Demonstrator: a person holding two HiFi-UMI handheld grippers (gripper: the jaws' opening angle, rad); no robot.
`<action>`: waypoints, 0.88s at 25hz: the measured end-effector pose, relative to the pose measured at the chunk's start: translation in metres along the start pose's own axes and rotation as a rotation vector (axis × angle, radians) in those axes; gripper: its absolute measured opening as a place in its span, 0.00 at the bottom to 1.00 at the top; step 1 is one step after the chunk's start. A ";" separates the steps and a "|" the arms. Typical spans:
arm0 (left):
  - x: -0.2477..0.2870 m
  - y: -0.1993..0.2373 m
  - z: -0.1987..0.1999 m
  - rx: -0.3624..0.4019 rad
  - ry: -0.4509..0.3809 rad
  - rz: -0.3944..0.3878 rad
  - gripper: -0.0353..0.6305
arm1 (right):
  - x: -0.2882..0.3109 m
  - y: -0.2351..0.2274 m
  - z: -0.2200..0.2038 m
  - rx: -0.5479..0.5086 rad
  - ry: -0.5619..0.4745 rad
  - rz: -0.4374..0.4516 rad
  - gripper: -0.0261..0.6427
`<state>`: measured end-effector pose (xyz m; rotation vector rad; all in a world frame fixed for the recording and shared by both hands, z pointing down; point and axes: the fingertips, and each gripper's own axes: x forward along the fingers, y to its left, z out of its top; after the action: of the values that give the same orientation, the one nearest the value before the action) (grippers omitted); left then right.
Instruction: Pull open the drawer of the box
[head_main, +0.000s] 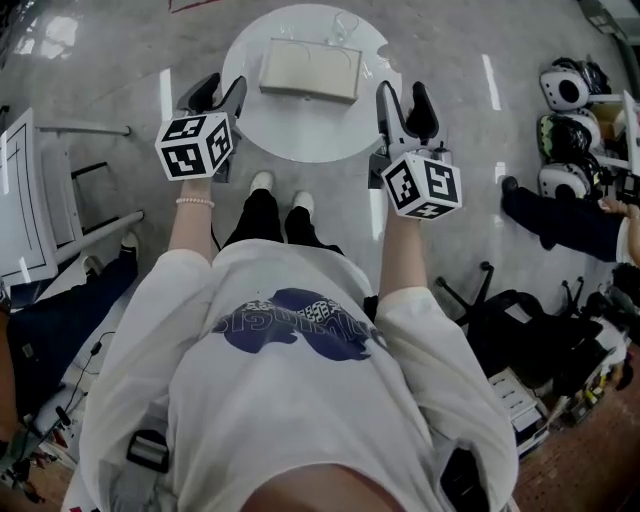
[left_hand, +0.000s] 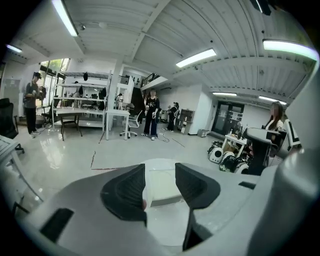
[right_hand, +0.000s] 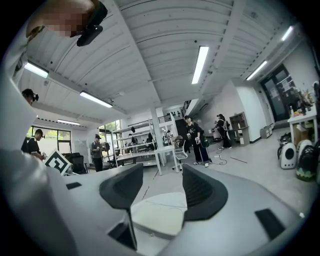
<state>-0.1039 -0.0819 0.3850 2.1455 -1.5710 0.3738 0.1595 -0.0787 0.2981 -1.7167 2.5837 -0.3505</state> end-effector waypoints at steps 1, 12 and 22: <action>0.010 0.002 -0.005 0.003 0.026 -0.010 0.31 | 0.003 0.000 -0.004 0.003 0.009 -0.005 0.37; 0.104 0.024 -0.077 -0.037 0.300 -0.087 0.31 | 0.031 0.011 -0.064 0.044 0.135 -0.084 0.37; 0.153 0.038 -0.118 -0.081 0.434 -0.100 0.31 | 0.045 0.013 -0.118 0.066 0.250 -0.124 0.37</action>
<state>-0.0863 -0.1576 0.5656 1.9103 -1.2082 0.6780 0.1129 -0.0944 0.4156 -1.9268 2.5964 -0.6883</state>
